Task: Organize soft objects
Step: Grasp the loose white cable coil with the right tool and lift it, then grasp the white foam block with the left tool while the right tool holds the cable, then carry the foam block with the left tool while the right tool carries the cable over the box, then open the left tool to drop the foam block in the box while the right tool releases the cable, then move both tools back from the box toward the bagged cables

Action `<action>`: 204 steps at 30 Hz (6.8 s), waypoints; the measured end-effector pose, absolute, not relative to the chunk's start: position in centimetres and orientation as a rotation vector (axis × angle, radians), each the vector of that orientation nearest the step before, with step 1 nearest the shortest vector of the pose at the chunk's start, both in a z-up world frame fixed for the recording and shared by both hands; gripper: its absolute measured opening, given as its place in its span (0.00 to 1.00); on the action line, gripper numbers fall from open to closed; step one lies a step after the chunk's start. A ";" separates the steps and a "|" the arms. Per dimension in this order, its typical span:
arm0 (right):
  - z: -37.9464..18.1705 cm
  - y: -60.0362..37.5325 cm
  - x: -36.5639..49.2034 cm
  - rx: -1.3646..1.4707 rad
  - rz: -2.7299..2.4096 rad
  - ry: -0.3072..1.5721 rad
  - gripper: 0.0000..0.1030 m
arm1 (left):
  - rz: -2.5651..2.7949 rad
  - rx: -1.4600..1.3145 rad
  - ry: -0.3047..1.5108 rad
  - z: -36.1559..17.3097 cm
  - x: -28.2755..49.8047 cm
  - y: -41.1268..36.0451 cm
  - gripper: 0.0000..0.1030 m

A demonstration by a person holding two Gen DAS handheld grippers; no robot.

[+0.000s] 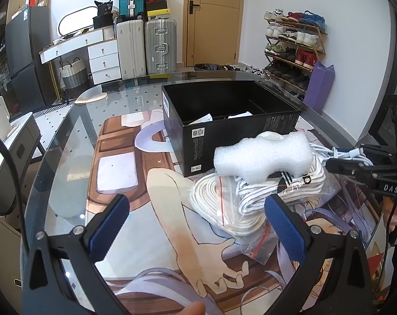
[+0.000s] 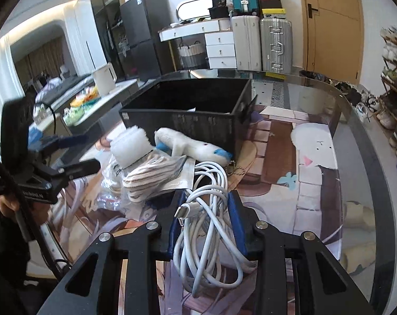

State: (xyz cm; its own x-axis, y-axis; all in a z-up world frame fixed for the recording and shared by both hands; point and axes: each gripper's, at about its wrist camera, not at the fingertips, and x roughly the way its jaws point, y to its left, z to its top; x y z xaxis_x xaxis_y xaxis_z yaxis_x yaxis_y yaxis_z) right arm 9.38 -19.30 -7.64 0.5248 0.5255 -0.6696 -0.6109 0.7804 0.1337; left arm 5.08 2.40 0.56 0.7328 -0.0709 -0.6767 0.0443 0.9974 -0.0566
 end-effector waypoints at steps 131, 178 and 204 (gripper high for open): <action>-1.7 -12.8 16.7 -0.202 0.726 0.669 0.33 | -0.147 -0.067 0.741 3.6 14.7 1.6 0.67; -1.7 -17.2 15.5 -0.061 0.697 0.622 0.99 | -0.124 -0.037 0.699 4.7 11.1 1.6 1.00; -5.3 -16.7 8.8 -0.102 0.683 0.714 0.99 | -0.044 -0.039 0.705 2.3 4.5 3.6 1.00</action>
State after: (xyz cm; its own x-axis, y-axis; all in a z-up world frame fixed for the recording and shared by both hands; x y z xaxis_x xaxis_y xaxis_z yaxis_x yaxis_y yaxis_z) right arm 8.75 -16.73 -5.29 0.5509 0.5423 -0.6344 -0.6092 0.7808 0.1385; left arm 4.55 3.59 2.33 0.7611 -0.0535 -0.6465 0.0272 0.9983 -0.0506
